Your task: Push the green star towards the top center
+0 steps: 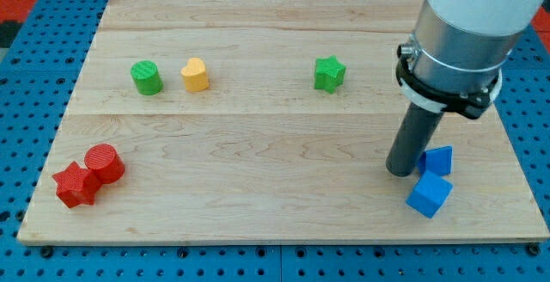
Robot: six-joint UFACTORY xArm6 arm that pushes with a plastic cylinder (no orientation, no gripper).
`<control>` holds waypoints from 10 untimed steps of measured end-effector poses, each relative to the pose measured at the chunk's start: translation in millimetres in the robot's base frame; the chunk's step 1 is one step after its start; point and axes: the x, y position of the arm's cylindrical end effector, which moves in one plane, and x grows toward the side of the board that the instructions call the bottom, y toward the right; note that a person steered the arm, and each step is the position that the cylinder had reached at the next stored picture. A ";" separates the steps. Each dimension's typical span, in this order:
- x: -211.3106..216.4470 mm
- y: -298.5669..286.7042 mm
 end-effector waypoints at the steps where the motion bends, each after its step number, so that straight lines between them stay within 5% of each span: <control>1: -19.7 -22.9; 5: -42.5 -195.0; 7: -108.7 -140.6; 8: -132.0 -37.1; 10: -186.8 -61.0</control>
